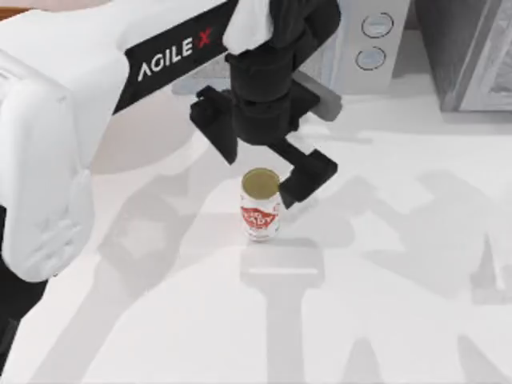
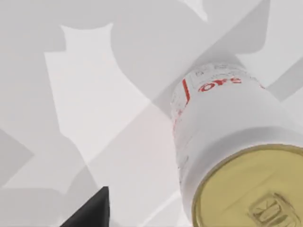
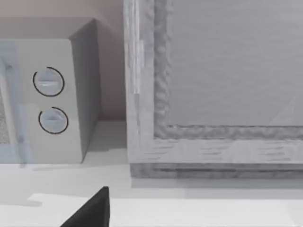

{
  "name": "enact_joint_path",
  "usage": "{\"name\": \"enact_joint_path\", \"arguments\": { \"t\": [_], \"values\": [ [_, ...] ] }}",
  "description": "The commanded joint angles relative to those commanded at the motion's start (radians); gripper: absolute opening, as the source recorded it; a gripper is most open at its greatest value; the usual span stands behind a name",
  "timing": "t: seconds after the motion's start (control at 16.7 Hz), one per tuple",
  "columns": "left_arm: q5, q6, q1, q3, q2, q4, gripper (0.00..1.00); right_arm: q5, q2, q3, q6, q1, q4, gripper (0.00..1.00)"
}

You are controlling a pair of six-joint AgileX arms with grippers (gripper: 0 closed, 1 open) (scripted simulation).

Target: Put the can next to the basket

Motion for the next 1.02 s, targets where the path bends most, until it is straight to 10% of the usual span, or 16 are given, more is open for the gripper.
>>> {"name": "enact_joint_path", "arguments": {
  "t": [0.66, 1.02],
  "values": [
    [0.0, -0.001, -0.001, -0.157, 0.008, 0.165, 1.0, 0.0, 0.0, 0.0, 0.0, 0.0, 0.0, 1.0],
    [0.0, -0.001, -0.001, -0.157, 0.008, 0.165, 0.55, 0.0, 0.0, 0.0, 0.0, 0.0, 0.0, 1.0]
  ]
}}
